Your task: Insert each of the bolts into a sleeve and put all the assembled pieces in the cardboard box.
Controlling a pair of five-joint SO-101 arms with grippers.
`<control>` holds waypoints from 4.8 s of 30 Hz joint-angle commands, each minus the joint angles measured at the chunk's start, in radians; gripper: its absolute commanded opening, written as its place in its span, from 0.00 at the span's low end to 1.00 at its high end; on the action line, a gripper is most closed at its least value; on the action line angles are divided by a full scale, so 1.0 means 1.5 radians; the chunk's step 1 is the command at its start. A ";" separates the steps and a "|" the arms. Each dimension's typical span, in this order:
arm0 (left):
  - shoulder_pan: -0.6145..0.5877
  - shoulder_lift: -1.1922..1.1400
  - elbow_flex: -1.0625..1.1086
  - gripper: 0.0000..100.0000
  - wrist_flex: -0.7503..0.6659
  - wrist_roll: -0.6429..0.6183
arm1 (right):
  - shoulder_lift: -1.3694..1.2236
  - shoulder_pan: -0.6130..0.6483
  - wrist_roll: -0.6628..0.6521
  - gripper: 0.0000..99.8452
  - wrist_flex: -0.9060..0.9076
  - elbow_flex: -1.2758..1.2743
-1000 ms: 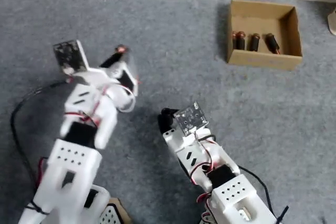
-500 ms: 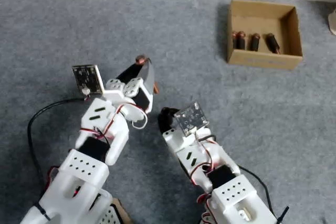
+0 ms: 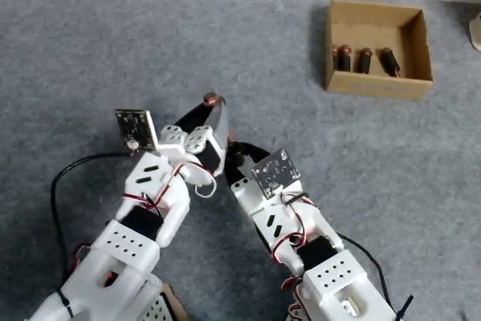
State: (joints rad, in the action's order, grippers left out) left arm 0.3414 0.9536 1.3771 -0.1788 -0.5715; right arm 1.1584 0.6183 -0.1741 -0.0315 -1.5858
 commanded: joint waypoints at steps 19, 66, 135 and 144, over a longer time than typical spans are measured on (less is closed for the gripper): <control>0.005 0.218 0.002 0.01 0.077 -0.007 | 0.014 -0.043 -0.011 0.01 -0.013 -0.011; 0.029 0.101 -0.019 0.01 0.051 -0.003 | 0.014 -0.025 0.025 0.01 -0.013 -0.007; 0.096 0.106 -0.026 0.35 0.210 0.102 | 0.014 -0.050 0.012 0.01 -0.012 -0.007; 0.097 0.106 -0.025 0.35 0.210 0.102 | 0.009 -0.073 0.012 0.01 -0.012 -0.008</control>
State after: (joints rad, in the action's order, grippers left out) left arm 0.4703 1.1055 1.3940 0.1327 -0.4166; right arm 1.1584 0.4971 -0.1588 -0.0299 -1.6210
